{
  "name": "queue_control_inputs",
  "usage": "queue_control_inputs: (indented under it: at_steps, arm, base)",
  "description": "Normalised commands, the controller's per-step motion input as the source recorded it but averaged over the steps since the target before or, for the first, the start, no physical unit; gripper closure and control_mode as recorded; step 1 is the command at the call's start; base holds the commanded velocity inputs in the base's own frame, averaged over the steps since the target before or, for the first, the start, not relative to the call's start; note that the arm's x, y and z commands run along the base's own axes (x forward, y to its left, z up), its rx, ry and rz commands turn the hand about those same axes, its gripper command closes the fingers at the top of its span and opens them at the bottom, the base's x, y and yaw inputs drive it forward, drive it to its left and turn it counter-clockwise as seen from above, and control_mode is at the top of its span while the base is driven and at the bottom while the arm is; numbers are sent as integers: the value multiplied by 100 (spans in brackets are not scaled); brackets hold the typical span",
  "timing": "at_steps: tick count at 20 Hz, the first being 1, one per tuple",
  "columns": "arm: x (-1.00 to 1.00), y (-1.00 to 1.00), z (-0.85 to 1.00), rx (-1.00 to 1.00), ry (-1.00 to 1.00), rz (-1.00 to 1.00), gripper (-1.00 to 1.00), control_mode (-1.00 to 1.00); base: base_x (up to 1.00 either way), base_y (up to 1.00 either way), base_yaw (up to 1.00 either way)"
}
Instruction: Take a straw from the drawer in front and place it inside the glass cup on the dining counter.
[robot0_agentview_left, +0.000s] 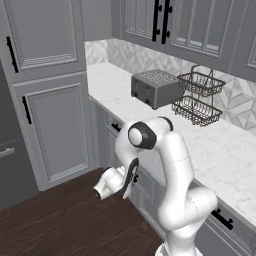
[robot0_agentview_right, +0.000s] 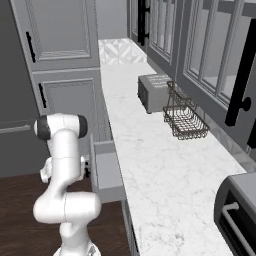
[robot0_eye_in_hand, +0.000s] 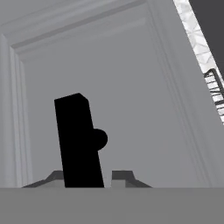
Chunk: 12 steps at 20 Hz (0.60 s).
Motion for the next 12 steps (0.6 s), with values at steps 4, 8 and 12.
queue_control_inputs:
  at_steps: [4,8,12]
  arm:
    - [-69,87,0,0,0,0,100,-100]
    - [-53,98,-1,0,0,-1,-100,-100]
    - [-56,31,21,3,0,-11,-100,-100]
  base:
    - [0,0,0]
    - [0,0,0]
    - [0,0,0]
